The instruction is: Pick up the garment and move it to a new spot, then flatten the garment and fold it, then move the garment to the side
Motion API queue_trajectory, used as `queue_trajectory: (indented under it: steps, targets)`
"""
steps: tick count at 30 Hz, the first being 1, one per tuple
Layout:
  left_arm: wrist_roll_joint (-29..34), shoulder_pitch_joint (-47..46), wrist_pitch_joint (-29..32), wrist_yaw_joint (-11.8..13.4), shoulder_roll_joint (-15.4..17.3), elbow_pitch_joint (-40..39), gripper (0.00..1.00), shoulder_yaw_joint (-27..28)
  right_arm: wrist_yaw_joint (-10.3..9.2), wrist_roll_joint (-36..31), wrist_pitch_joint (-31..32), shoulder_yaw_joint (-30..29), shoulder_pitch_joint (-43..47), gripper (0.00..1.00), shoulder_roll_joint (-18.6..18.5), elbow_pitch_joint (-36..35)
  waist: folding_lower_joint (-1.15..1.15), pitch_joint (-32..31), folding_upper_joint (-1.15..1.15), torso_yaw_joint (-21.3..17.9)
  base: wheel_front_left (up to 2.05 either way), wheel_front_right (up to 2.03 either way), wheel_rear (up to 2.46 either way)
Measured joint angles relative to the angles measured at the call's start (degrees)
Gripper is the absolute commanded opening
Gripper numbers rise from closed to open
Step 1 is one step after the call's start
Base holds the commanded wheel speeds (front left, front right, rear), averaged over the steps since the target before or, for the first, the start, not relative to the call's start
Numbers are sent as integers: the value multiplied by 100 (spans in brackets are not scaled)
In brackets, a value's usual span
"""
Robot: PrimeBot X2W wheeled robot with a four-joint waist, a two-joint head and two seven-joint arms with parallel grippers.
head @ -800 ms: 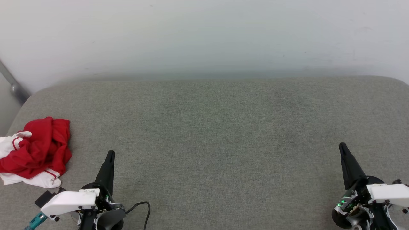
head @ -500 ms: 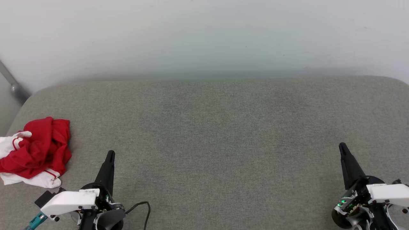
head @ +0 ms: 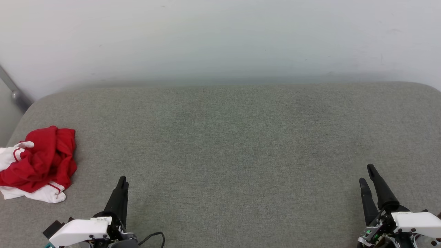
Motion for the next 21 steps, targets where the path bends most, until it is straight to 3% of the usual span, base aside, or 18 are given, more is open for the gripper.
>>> queue_trajectory:
  steps: [9,21]
  targets:
    - [443,32,-255,55,-2,-177,100,-12,0,-411,-252,-30,78,100,3,-67,0,5,0,0,0,0,0]
    - [1796,109,-557,457,0,-691,100,-131,0,-1931,-553,-67,197,100,7,-547,0,22,0,5,0,0,0]
